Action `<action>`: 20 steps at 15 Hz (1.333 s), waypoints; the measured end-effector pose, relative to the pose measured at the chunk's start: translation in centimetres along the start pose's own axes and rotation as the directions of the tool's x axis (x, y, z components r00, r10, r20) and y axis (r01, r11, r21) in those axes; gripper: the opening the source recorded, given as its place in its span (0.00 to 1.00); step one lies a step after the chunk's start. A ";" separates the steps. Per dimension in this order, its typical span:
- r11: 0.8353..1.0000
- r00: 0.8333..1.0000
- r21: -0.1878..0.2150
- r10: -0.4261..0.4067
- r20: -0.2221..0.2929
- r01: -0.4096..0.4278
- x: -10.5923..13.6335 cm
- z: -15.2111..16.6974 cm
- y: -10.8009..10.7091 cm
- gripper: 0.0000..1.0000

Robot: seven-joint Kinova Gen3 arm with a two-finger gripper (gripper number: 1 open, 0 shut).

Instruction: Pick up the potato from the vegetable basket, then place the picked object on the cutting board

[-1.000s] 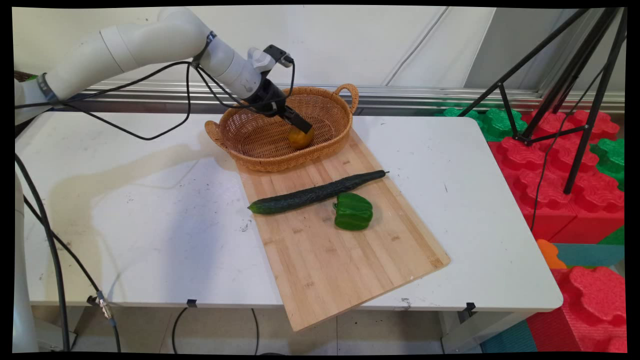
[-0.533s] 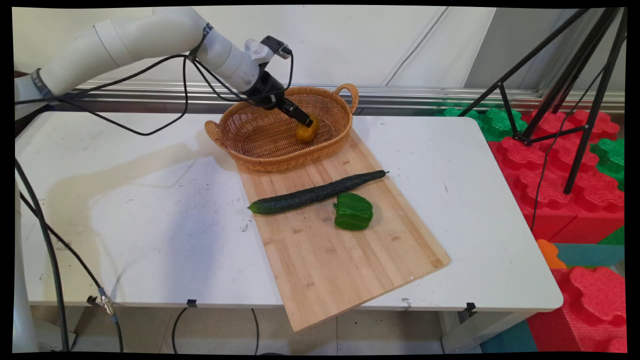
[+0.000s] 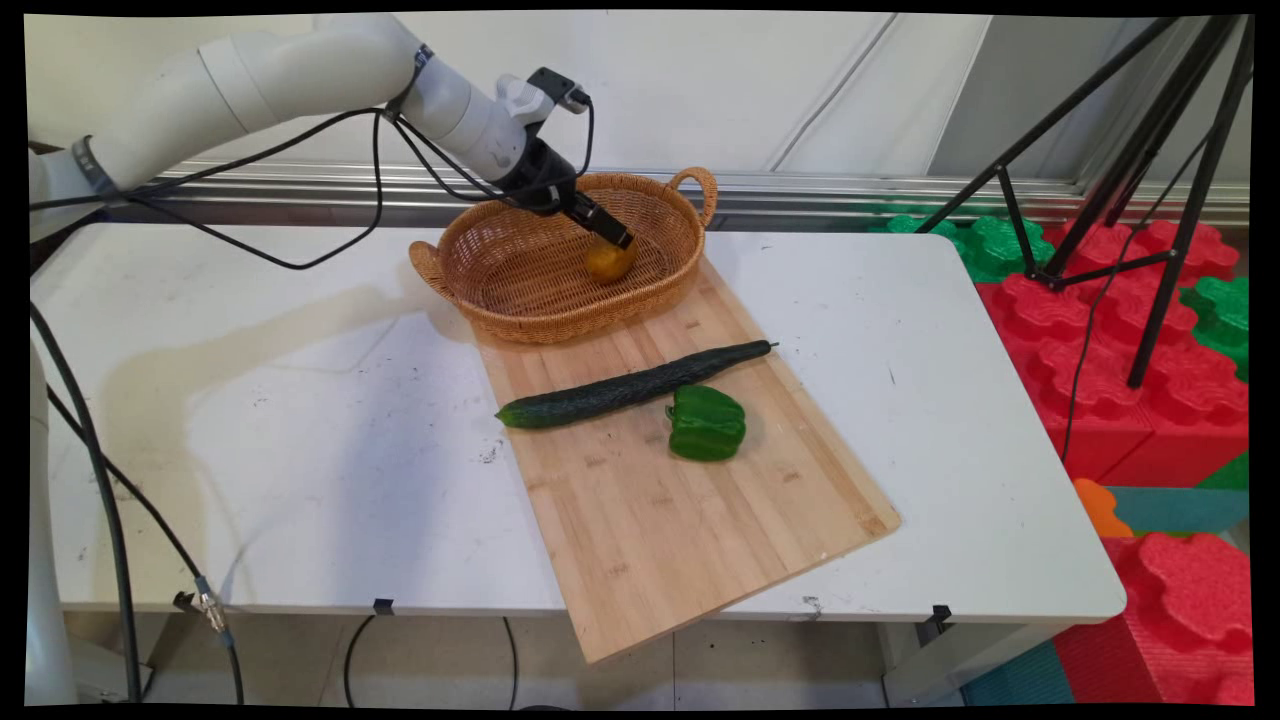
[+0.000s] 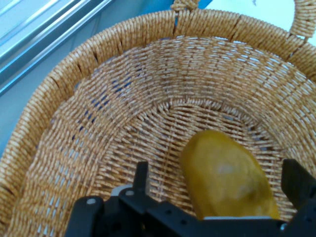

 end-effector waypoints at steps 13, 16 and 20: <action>0.999 0.999 0.019 -0.027 0.028 0.026 -0.8 3.2 -0.6 1.00; 1.000 0.999 0.019 -0.020 0.026 0.020 -0.8 3.2 -0.6 0.00; 1.000 1.000 0.020 -0.009 0.019 0.009 -0.8 2.5 -0.8 0.00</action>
